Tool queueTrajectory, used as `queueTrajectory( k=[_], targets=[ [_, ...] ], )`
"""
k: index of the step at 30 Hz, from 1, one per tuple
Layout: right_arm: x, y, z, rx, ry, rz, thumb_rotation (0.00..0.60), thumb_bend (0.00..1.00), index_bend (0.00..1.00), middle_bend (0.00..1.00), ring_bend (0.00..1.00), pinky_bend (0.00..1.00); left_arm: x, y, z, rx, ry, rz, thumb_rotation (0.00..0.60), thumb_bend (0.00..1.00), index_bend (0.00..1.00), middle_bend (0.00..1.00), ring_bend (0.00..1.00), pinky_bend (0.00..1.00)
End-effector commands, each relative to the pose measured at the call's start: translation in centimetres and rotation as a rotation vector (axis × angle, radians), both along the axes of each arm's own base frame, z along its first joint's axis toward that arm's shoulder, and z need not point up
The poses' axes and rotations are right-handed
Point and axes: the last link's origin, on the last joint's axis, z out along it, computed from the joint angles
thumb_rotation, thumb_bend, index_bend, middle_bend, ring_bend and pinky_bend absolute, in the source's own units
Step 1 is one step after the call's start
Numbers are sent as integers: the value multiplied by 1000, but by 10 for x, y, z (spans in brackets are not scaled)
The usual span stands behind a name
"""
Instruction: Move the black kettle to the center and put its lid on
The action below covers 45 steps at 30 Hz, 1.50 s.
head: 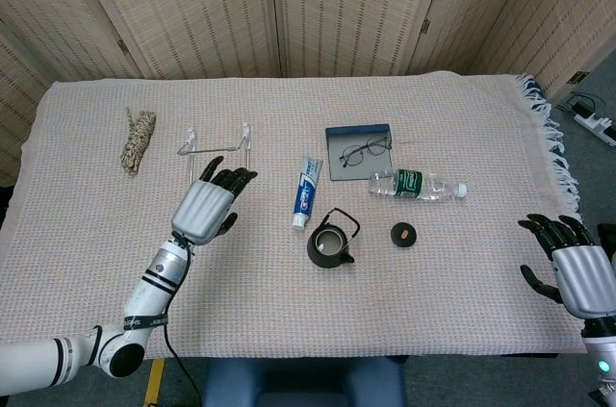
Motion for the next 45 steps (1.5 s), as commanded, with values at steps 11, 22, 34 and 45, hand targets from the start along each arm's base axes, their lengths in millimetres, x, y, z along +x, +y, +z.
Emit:
queueTrajectory(
  k=[11,22,34,45],
  targets=[
    [27,-33,-38,190,96,40,600,319,148,180,266,194,-101,-35,56,143,-31,131,600,312,176,193,236,64],
    [63,-95,-98,341,201,94,600,319,147,157,694,593,-125,-61,78,194,-49,161,600,313,177,194,236,64],
    [72,-132,-150,464,261,39,600,319,150,184,785,739,-133,-73,88,203,-44,182,600,312,179,194,236,60],
    [74,-131,-168,476,292,42,600,319,205,248,808,758,-136,-77,91,208,-55,188,600,311,171,194,233,54]
  ],
)
